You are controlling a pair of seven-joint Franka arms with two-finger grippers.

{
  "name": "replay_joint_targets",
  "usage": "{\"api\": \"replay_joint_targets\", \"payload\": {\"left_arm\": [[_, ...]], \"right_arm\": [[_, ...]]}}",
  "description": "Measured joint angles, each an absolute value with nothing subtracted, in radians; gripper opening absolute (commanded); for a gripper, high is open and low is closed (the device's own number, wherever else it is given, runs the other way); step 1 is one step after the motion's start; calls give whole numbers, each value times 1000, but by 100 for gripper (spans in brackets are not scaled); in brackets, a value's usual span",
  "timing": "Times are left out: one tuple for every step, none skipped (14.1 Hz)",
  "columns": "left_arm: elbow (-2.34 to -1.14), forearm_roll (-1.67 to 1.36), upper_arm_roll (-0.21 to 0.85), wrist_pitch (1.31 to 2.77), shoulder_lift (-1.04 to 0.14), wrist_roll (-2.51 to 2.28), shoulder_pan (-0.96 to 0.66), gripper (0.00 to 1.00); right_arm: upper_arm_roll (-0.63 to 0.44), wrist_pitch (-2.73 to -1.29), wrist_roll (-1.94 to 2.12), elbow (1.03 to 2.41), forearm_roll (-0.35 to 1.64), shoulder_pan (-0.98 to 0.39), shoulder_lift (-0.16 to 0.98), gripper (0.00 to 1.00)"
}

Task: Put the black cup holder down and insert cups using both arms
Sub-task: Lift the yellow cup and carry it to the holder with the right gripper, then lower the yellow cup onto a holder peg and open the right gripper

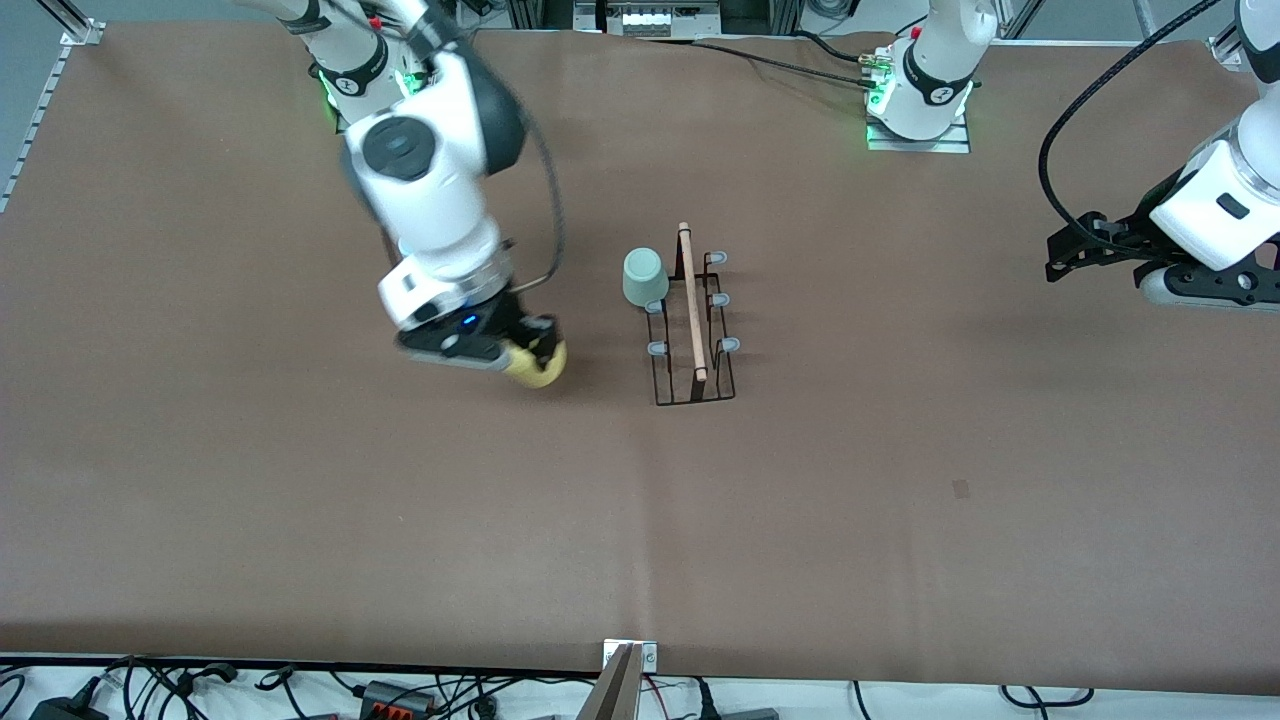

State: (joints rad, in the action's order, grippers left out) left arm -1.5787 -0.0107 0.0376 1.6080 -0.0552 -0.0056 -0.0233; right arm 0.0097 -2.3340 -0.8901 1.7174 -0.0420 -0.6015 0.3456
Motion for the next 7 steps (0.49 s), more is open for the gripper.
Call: {"api": "replay_joint_targets", "payload": {"left_arm": [[-1579, -11, 37, 1608, -55, -6, -23, 100], [-1579, -11, 37, 1608, -55, -6, -23, 100], [-1579, -11, 37, 1608, -55, -6, -23, 100], [-1579, -11, 36, 1608, -55, -6, -23, 100], [-1579, -11, 36, 1608, -55, -6, -23, 100], [-1579, -11, 35, 1608, -55, -6, -23, 100], [-1579, -11, 35, 1608, -55, -6, -23, 100]], "right_arm": [[10, -2328, -951, 1711, -42, -633, 346, 10], [10, -2323, -1000, 1708, -42, -660, 346, 10], [10, -2315, -1044, 1708, -42, -683, 346, 10], [10, -2308, -1082, 1708, -42, -705, 347, 10], [10, -2307, -1105, 1707, -42, -722, 349, 10], [9, -2307, -1118, 1703, -42, -732, 349, 10], [9, -2307, -1123, 1686, -43, -736, 351, 10]]}}
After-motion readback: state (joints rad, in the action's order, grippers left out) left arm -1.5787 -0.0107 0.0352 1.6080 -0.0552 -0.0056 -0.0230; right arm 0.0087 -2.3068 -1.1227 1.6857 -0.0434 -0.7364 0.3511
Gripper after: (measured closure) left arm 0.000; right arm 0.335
